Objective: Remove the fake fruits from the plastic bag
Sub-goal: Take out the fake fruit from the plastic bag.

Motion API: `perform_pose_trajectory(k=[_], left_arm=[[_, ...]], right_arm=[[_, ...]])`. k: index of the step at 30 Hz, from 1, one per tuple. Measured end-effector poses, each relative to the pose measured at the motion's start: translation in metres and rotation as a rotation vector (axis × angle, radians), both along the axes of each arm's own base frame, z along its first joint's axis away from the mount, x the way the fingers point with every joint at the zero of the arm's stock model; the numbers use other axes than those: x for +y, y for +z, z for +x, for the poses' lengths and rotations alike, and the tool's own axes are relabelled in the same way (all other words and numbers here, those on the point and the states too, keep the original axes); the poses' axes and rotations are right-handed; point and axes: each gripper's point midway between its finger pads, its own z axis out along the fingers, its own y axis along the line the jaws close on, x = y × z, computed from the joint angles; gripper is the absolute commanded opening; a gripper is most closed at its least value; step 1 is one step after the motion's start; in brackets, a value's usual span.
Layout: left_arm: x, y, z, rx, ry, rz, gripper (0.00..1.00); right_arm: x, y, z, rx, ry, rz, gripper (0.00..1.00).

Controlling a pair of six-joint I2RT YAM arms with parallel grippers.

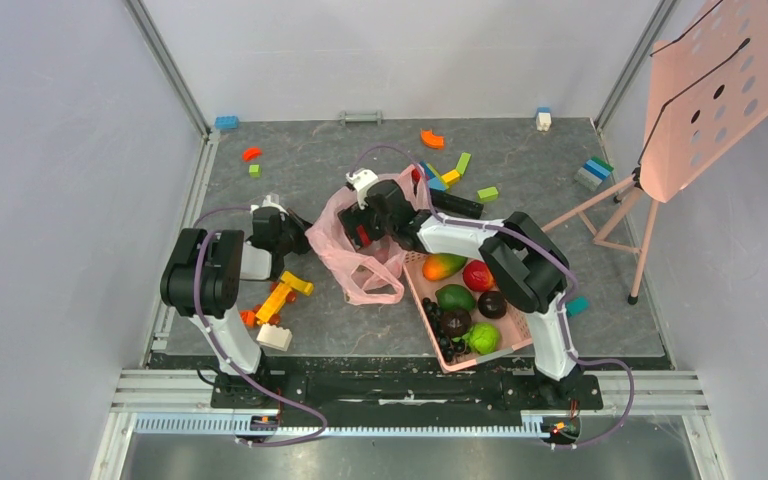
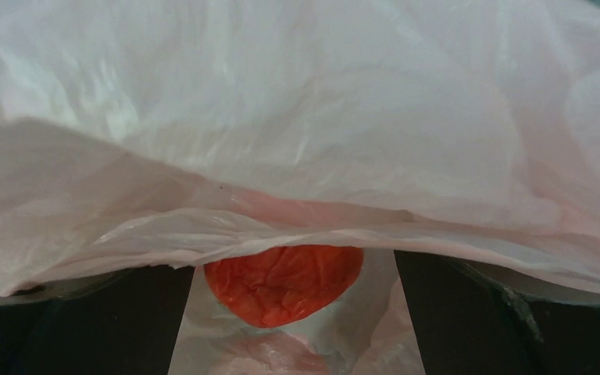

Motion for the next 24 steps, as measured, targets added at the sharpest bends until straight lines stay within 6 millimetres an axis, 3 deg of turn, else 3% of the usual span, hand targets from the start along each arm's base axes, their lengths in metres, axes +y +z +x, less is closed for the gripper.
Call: perform_pose_trajectory(k=[6, 11, 14, 20, 24], left_arm=[[0.000, 0.000, 0.001, -0.001, -0.002, -0.001, 0.04], [-0.001, 0.000, 0.001, 0.000, -0.003, -0.002, 0.04], [-0.001, 0.000, 0.001, -0.001, -0.006, -0.004, 0.04], [-0.002, 0.000, 0.000, 0.000, -0.008, -0.005, 0.04], [-0.002, 0.000, 0.000, 0.000, -0.012, -0.008, 0.04]], right_arm=[[0.005, -0.016, -0.004, 0.034, 0.029, -0.005, 0.98], [0.004, -0.035, -0.006, 0.056, 0.032, -0.028, 0.76], [0.004, -0.034, -0.004, 0.047, 0.030, -0.026, 0.66], [-0.014, -0.032, -0.015, 0.024, 0.015, -0.029, 0.63], [-0.023, -0.007, -0.020, -0.014, 0.007, -0.015, 0.62]])
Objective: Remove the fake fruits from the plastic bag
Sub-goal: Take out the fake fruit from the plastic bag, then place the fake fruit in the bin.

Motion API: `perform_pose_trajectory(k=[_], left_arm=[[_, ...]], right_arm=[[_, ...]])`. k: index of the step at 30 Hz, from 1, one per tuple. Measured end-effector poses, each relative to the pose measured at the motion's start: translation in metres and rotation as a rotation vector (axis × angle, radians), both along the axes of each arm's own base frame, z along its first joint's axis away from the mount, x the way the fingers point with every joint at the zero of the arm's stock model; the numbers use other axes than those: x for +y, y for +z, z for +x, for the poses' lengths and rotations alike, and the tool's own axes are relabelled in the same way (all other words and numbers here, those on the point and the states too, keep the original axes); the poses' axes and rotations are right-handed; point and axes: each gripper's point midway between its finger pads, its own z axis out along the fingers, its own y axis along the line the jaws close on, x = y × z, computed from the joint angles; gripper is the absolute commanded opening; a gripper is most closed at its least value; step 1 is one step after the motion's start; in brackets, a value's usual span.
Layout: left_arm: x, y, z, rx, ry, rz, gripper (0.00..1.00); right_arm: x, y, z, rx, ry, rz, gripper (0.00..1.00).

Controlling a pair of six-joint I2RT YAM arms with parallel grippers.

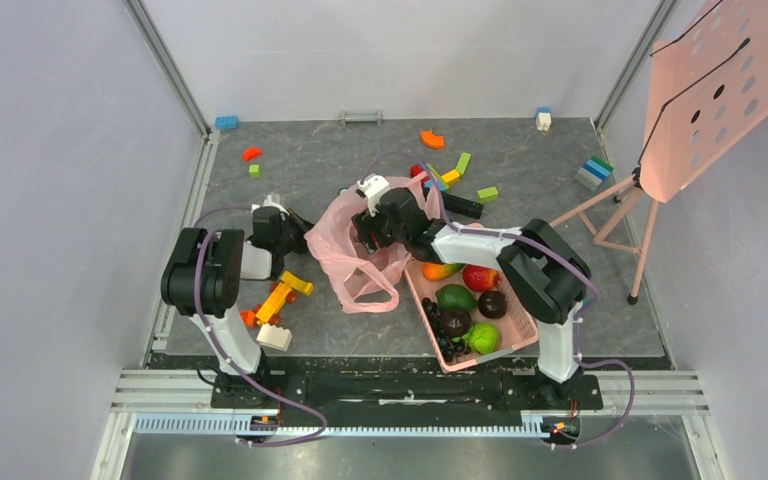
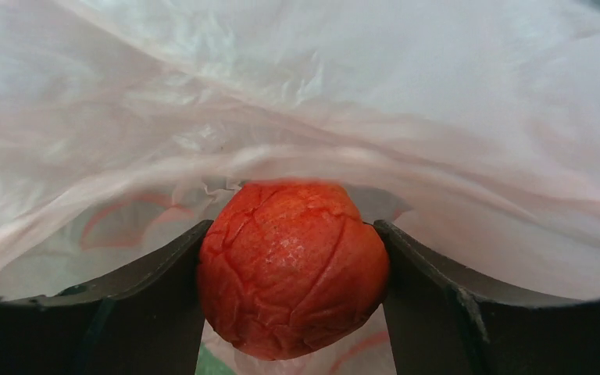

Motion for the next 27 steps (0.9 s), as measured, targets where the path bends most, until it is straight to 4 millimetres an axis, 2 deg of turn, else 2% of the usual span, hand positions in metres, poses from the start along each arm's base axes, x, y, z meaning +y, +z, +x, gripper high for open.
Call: perform_pose_trajectory(k=[7, 11, 16, 20, 27], left_arm=[[0.000, 0.000, 0.000, 0.000, -0.001, 0.000, 0.04], [0.000, 0.000, 0.000, 0.001, -0.001, 0.000, 0.04], [0.000, 0.000, 0.000, 0.001, -0.001, 0.000, 0.04], [0.000, 0.000, 0.000, 0.001, -0.001, 0.000, 0.04], [0.000, 0.000, 0.000, 0.001, -0.001, 0.000, 0.04]], right_arm=[[-0.012, 0.080, -0.005, -0.120, -0.016, 0.091, 0.62], [-0.017, 0.110, -0.010, -0.163, -0.020, 0.134, 0.62], [-0.028, 0.132, -0.020, -0.190, -0.021, 0.163, 0.62], [-0.044, 0.146, -0.037, -0.202, -0.019, 0.177, 0.61], [-0.090, 0.169, -0.078, -0.234, -0.034, 0.200, 0.63]])
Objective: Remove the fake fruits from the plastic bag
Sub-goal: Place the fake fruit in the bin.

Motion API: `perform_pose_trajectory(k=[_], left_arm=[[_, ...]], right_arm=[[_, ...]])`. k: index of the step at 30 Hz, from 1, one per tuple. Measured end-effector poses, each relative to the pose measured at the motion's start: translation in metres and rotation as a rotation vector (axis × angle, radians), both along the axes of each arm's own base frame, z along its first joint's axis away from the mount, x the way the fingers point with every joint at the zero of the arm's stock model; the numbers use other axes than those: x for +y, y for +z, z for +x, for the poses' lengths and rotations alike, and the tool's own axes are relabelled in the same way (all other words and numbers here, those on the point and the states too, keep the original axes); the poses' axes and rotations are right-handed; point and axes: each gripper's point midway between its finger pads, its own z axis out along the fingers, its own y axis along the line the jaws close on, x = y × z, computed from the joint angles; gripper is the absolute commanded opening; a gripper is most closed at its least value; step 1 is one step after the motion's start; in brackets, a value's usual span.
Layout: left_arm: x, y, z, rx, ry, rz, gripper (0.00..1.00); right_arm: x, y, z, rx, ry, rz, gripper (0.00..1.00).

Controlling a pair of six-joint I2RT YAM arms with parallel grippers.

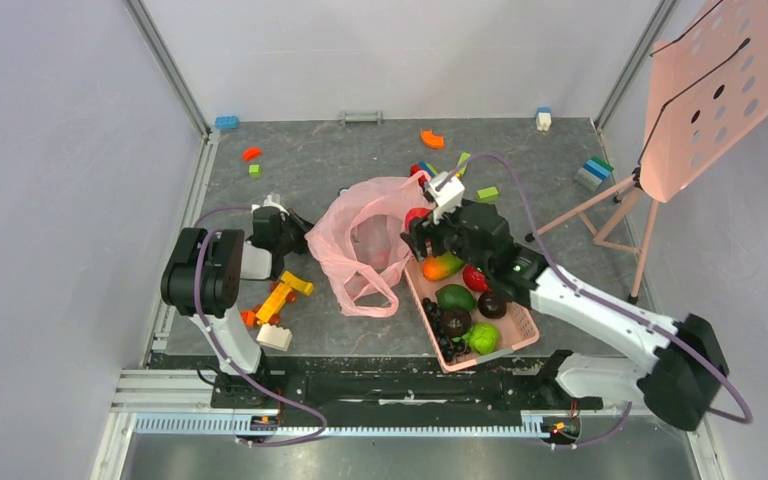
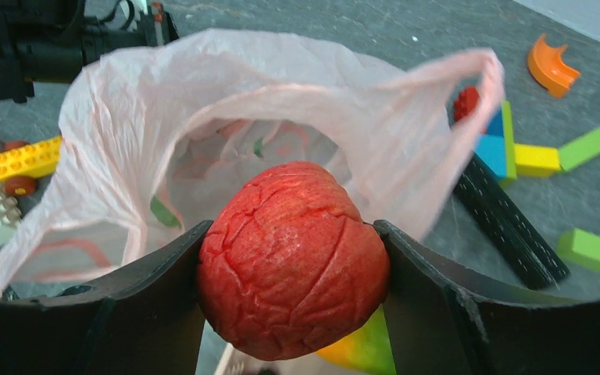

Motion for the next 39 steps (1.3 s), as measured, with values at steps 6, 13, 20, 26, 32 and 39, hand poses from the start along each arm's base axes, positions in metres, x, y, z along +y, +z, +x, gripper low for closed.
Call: perform_pose_trajectory(k=[6, 13, 20, 26, 32, 39], left_arm=[[0.000, 0.000, 0.000, 0.000, 0.000, 0.000, 0.04], [0.000, 0.000, 0.000, 0.000, 0.000, 0.000, 0.04], [0.000, 0.000, 0.000, 0.000, 0.000, 0.000, 0.04], [0.000, 0.000, 0.000, 0.000, 0.000, 0.000, 0.04], [0.000, 0.000, 0.000, 0.000, 0.000, 0.000, 0.04], [0.000, 0.000, 0.000, 0.001, 0.000, 0.000, 0.04]], right_arm=[[-0.045, -0.014, -0.027, 0.010, -0.071, -0.034, 0.63], [-0.092, -0.085, -0.045, 0.133, -0.211, -0.155, 0.64], [-0.101, -0.112, -0.054, 0.214, -0.239, -0.205, 0.72], [-0.100, -0.117, -0.055, 0.237, -0.238, -0.209, 0.79], [-0.100, -0.119, -0.057, 0.248, -0.240, -0.206, 0.89], [-0.102, -0.120, -0.058, 0.252, -0.246, -0.213, 0.96]])
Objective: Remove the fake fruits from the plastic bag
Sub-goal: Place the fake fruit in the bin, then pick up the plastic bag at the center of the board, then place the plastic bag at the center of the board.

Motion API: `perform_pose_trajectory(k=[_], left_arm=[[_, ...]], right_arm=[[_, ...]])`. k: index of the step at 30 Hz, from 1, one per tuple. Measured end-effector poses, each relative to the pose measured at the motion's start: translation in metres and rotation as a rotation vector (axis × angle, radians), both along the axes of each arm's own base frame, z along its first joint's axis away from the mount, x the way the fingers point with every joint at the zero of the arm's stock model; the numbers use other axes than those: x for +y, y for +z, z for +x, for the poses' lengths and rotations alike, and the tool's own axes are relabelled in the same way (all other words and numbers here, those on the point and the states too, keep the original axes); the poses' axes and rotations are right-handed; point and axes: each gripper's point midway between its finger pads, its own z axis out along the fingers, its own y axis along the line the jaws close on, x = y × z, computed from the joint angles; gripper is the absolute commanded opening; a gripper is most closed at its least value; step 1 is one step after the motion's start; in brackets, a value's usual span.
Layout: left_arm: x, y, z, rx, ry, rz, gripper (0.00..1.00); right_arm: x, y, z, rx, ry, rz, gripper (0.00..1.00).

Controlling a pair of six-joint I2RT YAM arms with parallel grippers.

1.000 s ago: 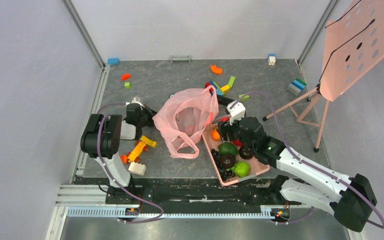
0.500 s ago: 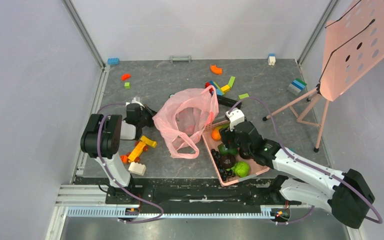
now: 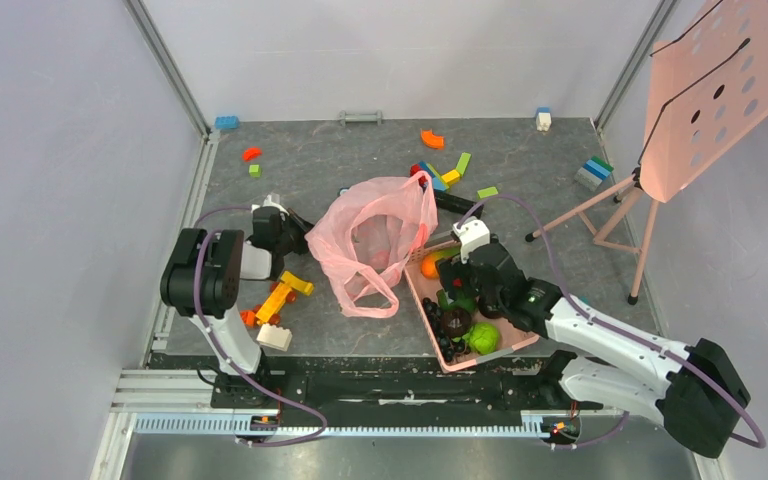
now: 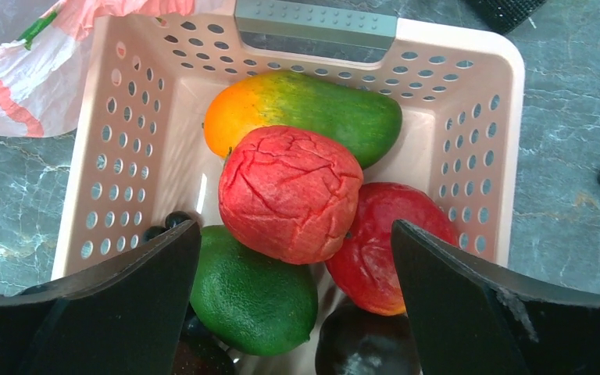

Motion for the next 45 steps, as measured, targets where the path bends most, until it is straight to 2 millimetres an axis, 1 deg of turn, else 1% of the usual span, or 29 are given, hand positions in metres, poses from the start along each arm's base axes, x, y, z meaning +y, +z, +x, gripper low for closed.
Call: perform_pose_trajectory(k=[4, 7, 13, 15, 16, 17, 18, 20, 22, 24, 25, 26, 27, 29, 30, 32, 33, 35, 37, 40, 42, 44, 45], left_arm=[[0.002, 0.006, -0.002, 0.000, 0.008, 0.005, 0.03], [0.006, 0.019, -0.003, -0.024, 0.028, 0.014, 0.02], [0.013, 0.063, 0.000, -0.101, 0.070, 0.024, 0.02], [0.015, 0.084, 0.003, -0.128, 0.080, 0.025, 0.02], [0.015, 0.098, 0.007, -0.146, 0.084, 0.025, 0.02], [0.016, 0.120, 0.012, -0.178, 0.090, 0.025, 0.02], [0.017, 0.137, 0.017, -0.208, 0.096, 0.025, 0.02], [0.017, 0.181, 0.026, -0.269, 0.098, 0.021, 0.02], [0.016, 0.241, 0.036, -0.360, 0.096, 0.016, 0.02], [0.015, 0.302, 0.037, -0.463, 0.091, 0.005, 0.02], [0.013, 0.339, 0.031, -0.529, 0.081, -0.001, 0.02], [0.013, 0.364, 0.026, -0.577, 0.074, -0.003, 0.02], [0.012, 0.398, 0.015, -0.639, 0.066, -0.006, 0.02], [0.011, 0.435, -0.003, -0.710, 0.051, -0.005, 0.02], [0.011, 0.457, -0.016, -0.753, 0.043, -0.001, 0.02], [0.011, 0.479, -0.034, -0.799, 0.031, 0.003, 0.02], [0.010, 0.486, -0.042, -0.814, 0.021, 0.004, 0.02], [0.007, 0.490, -0.050, -0.817, 0.004, 0.002, 0.02], [0.004, 0.484, -0.052, -0.795, -0.017, -0.001, 0.02], [-0.003, 0.468, -0.047, -0.737, -0.061, -0.008, 0.02], [-0.007, 0.455, -0.044, -0.694, -0.088, -0.013, 0.13], [-0.010, 0.445, -0.046, -0.657, -0.111, -0.015, 0.16], [-0.010, 0.440, -0.047, -0.638, -0.116, -0.009, 0.21]], right_arm=[[-0.005, 0.006, -0.001, -0.014, -0.011, -0.003, 0.97], [-0.008, 0.018, 0.001, -0.042, -0.024, 0.010, 0.98], [-0.012, 0.037, 0.002, -0.096, -0.042, 0.040, 0.98], [-0.014, 0.043, 0.002, -0.110, -0.049, 0.049, 0.98], [-0.015, 0.045, 0.002, -0.117, -0.053, 0.053, 0.98], [-0.017, 0.048, 0.002, -0.125, -0.057, 0.057, 0.98], [-0.018, 0.050, 0.002, -0.132, -0.060, 0.061, 0.98], [-0.019, 0.055, 0.001, -0.147, -0.067, 0.073, 0.98], [-0.021, 0.061, 0.001, -0.162, -0.072, 0.086, 0.98], [-0.023, 0.066, 0.001, -0.178, -0.079, 0.098, 0.98], [-0.024, 0.069, 0.001, -0.187, -0.085, 0.104, 0.98], [-0.026, 0.071, 0.000, -0.195, -0.091, 0.111, 0.98], [-0.028, 0.073, 0.000, -0.205, -0.099, 0.117, 0.98], [-0.032, 0.076, -0.001, -0.221, -0.112, 0.130, 0.98], [-0.035, 0.078, -0.002, -0.231, -0.119, 0.135, 0.98], [-0.039, 0.081, -0.004, -0.249, -0.130, 0.148, 0.98], [-0.040, 0.083, -0.004, -0.256, -0.134, 0.153, 0.98], [-0.043, 0.085, -0.004, -0.268, -0.145, 0.159, 0.98], [-0.045, 0.088, -0.005, -0.277, -0.151, 0.165, 0.98], [-0.046, 0.090, -0.005, -0.284, -0.154, 0.171, 0.98], [-0.046, 0.090, -0.005, -0.286, -0.155, 0.172, 0.98], [-0.047, 0.089, -0.005, -0.284, -0.157, 0.172, 0.98], [-0.047, 0.087, -0.006, -0.282, -0.158, 0.171, 0.98]])
